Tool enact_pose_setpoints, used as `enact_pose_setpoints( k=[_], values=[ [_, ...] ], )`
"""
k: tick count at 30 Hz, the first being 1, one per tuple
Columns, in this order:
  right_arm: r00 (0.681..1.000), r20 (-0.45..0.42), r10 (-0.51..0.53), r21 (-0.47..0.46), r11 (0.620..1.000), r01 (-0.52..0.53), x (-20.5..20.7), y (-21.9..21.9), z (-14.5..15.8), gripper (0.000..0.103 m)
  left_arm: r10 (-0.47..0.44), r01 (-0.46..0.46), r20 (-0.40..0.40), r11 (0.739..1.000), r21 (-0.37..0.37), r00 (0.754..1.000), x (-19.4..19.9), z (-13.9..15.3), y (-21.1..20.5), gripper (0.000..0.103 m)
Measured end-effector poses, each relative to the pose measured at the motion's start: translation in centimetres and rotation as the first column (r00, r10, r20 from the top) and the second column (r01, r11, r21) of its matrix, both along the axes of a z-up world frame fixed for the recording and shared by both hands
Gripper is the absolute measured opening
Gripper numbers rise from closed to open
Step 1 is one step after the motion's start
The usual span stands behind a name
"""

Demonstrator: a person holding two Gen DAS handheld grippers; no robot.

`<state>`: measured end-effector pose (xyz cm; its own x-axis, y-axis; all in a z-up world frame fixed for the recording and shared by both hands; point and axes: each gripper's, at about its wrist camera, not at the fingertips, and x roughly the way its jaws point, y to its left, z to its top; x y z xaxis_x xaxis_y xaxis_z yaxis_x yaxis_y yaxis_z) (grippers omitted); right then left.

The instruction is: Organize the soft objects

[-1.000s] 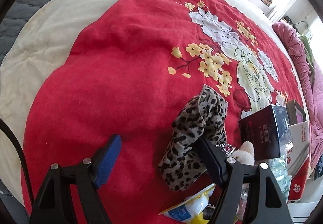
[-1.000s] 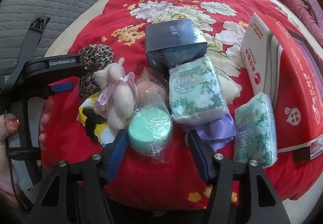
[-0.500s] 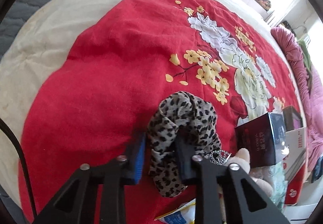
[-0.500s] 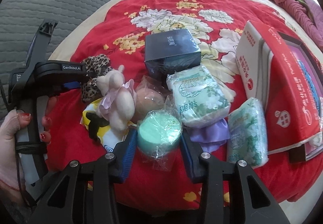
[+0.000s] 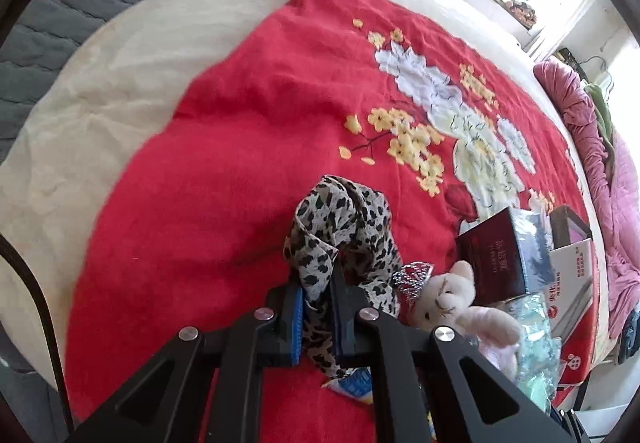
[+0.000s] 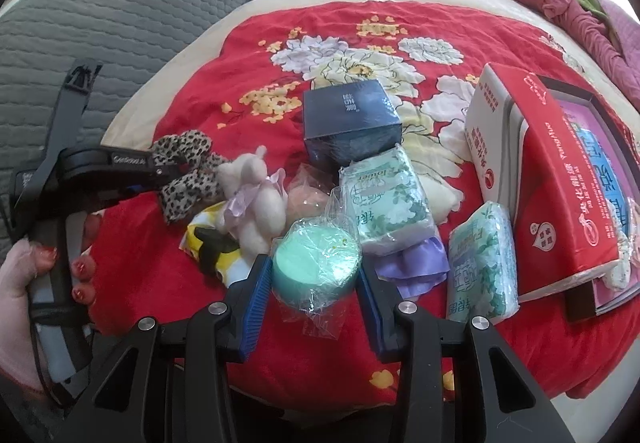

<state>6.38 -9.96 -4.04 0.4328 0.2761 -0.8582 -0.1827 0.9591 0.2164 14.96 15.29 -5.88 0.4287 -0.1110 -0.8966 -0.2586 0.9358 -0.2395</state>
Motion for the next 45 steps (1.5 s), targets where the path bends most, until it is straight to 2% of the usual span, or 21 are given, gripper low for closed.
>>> enact_pose_setpoints(
  k=[5,10,22,41,45],
  values=[
    [1.0,0.023,-0.003,0.011,1.0,0.003,-0.5,-0.3,0.9,0.043,0.015,-0.016,0.043,1.0,0.02,0.999,-1.0,2.2,0.4,0.011],
    [0.999,0.045,-0.02,0.029,0.999,0.019,-0.8,-0.9,2.1,0.043,-0.023,0.02,0.076,0.999,0.039,0.997,-1.8,4.4,-0.4,0.011],
    [0.988,0.106,-0.115,0.06,0.992,0.109,-1.2,-4.8,5.3,0.043,-0.143,0.134,0.129,0.988,0.076,0.981,-3.6,8.1,-5.8,0.011],
    [0.955,0.203,-0.215,0.065,0.976,0.206,-1.9,-10.4,9.9,0.043,-0.282,0.27,0.19,0.959,0.09,0.94,-6.1,12.6,-12.9,0.011],
    [0.945,0.221,-0.241,0.068,0.971,0.231,-2.2,-11.8,10.7,0.043,-0.319,0.302,0.205,0.947,0.109,0.925,-6.4,13.5,-14.8,0.011]
  ],
)
